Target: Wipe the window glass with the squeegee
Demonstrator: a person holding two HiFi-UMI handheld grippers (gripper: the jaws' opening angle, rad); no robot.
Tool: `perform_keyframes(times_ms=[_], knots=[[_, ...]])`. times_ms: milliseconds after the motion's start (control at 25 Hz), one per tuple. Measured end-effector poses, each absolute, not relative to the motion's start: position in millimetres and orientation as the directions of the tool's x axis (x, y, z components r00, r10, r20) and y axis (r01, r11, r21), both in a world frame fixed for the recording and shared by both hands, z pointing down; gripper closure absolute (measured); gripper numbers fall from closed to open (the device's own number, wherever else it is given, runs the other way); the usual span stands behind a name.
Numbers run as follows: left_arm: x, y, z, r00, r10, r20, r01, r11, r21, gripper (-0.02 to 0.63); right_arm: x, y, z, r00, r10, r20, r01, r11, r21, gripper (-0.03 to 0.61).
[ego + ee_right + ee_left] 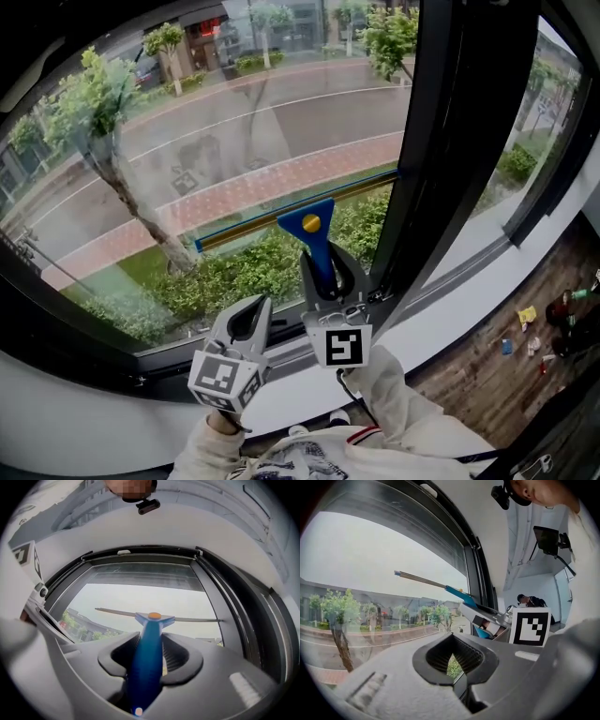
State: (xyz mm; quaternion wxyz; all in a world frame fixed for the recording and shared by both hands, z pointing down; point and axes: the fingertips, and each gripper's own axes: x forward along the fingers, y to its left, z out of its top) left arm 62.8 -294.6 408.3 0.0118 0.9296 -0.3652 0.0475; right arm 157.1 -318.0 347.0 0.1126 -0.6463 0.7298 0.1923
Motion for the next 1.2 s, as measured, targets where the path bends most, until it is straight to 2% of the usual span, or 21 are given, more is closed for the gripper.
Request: perform_keyframes(times_ms=[480, 1200], knots=[[56.7, -282.5, 454.9, 0.720, -0.671, 0.174, -0.686, -0.727, 0.034, 0.615, 156.2, -315.6, 398.0, -0.137, -0.926, -0.352, -0.989, 0.106, 0.106, 0.432], [49.4, -262.5, 515.3, 0.701, -0.645, 0.304, -0.692, -0.718, 0.076, 0.614, 159.6, -313.9, 497.3, -0.119, -0.984, -0.131, -0.990, 0.109, 0.086, 0.442]])
